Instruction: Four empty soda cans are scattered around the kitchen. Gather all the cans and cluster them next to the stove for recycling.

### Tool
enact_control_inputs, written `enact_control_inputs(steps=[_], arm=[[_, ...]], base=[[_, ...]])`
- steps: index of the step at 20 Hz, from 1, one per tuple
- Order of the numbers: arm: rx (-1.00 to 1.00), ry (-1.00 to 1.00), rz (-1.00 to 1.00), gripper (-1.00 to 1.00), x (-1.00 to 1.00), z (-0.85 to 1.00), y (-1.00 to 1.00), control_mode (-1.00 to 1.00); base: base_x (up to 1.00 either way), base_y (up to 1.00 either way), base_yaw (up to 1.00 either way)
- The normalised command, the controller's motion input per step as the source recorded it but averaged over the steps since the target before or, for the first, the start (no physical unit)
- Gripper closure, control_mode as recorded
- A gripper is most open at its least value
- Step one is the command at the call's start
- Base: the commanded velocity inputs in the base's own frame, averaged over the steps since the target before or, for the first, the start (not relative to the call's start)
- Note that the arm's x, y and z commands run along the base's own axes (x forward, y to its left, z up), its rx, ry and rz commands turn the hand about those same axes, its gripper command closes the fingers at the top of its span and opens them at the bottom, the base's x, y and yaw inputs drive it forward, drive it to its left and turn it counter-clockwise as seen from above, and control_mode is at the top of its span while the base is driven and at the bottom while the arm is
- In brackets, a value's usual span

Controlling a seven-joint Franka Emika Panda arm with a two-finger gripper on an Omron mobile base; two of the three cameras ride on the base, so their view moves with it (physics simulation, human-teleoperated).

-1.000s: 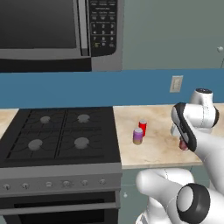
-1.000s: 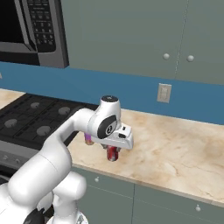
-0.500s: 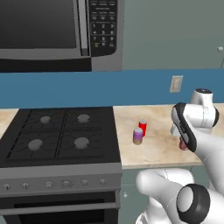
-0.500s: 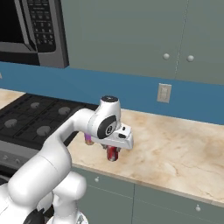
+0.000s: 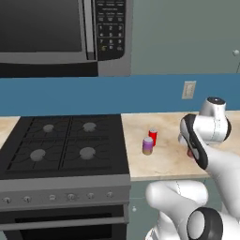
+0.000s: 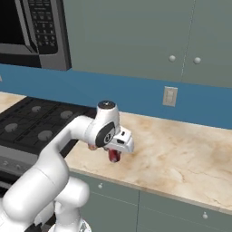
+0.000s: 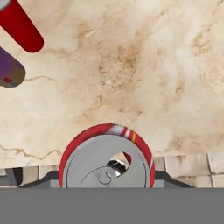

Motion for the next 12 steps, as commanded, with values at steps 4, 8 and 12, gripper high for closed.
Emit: enact_control_inputs(steps=[4,8,12], arm=[[0.0,0.0,-0.06,1.0,0.41,-0.13,0.32,-1.0],[0.0,0.02,0.0,1.0,0.57,-0.1,0.13,-1.0],[0.0,0.02,0.0,1.0,0.54,-0.1,0.02,-1.0]], base=[[0.0,0.0,0.0],[0.0,0.0,0.0],[0.0,0.0,0.0]])
